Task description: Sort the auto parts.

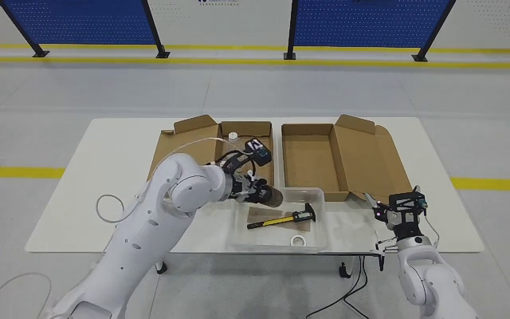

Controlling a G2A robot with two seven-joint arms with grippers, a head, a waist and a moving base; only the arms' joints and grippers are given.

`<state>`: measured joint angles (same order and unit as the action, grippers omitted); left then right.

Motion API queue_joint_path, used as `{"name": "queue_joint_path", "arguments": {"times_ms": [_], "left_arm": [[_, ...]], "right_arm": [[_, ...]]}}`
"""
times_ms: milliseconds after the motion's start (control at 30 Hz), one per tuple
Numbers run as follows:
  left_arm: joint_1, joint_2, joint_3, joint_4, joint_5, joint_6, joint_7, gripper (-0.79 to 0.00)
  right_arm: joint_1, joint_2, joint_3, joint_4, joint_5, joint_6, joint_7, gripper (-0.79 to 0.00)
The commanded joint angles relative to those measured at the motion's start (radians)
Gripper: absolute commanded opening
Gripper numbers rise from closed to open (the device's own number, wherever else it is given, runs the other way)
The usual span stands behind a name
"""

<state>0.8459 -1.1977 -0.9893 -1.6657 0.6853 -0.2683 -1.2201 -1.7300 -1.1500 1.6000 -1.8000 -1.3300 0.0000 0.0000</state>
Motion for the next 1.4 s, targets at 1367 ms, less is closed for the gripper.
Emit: {"name": "queue_joint_path", "arguments": {"times_ms": [1367], "left_arm": [[-0.436, -0.24, 0.416, 0.939, 0.172, 0.018, 0.231, -0.785]], "right_arm": [[0.0, 0.0, 0.0, 0.0, 0.0, 0.0, 0.0, 0.0]]}}
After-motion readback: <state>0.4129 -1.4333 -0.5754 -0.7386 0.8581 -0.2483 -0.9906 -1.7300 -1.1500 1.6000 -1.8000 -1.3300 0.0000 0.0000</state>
